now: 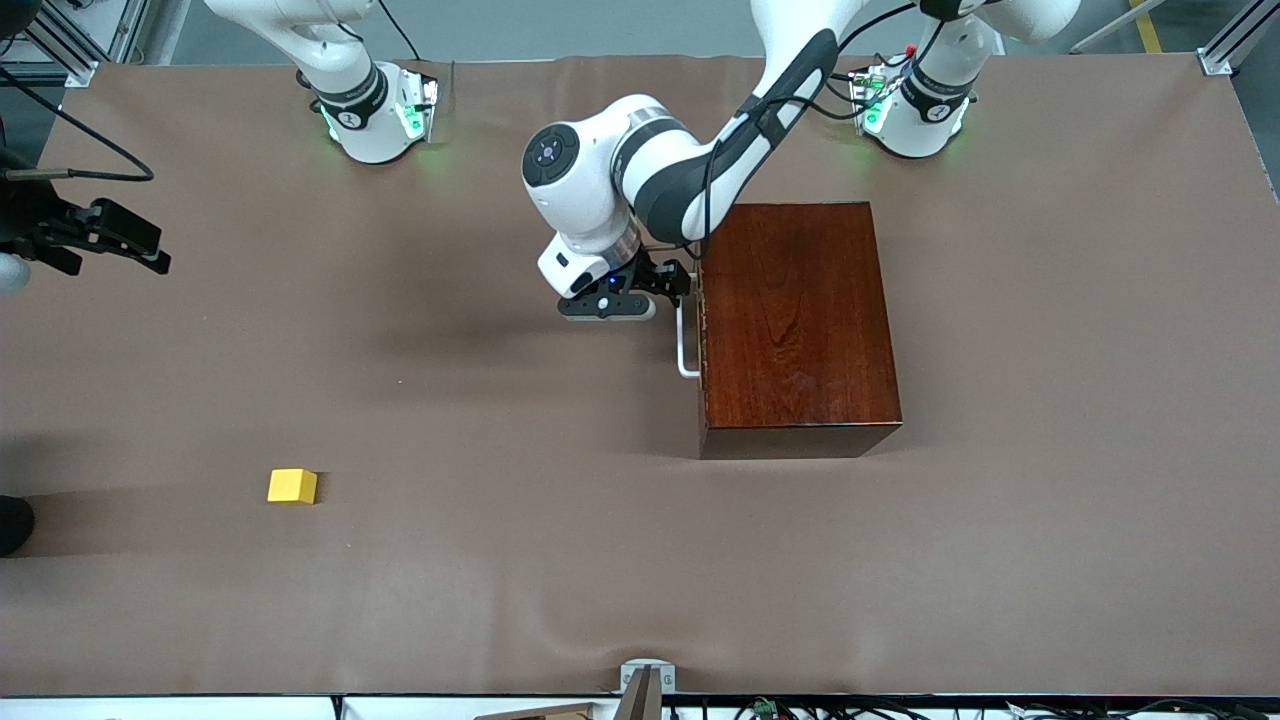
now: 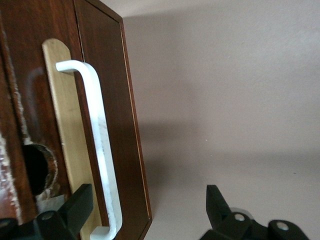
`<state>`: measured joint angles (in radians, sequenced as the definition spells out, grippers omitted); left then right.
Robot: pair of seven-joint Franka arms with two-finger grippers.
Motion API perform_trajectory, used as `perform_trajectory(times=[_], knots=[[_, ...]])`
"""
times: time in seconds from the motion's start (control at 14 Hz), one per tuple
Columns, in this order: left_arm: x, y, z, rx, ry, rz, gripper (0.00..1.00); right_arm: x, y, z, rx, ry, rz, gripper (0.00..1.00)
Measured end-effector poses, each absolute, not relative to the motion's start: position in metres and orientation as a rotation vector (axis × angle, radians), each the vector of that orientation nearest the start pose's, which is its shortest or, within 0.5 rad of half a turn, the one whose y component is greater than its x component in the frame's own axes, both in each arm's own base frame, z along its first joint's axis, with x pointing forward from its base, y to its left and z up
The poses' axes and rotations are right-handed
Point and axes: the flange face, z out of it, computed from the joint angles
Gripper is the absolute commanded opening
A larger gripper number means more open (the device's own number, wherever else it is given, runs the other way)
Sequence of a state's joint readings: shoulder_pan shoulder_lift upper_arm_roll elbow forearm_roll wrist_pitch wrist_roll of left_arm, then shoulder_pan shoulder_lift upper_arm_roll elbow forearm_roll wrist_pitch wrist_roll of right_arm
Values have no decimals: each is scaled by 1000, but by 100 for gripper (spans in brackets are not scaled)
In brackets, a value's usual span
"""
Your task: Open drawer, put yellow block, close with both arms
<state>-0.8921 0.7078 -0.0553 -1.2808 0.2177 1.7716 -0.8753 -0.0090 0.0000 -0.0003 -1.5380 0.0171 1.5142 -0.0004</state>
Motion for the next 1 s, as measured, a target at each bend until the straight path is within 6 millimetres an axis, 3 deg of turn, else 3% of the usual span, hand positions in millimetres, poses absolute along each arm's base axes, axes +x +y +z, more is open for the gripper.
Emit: perform_trajectory(times=[0.36,1.0], knots=[[441,-562,289,-2818,193,22,100,549,-3,635,-3124,13,37,100],[445,-562,284,-2826,198,-8,100,549,-3,635,-3124,14,38,100]])
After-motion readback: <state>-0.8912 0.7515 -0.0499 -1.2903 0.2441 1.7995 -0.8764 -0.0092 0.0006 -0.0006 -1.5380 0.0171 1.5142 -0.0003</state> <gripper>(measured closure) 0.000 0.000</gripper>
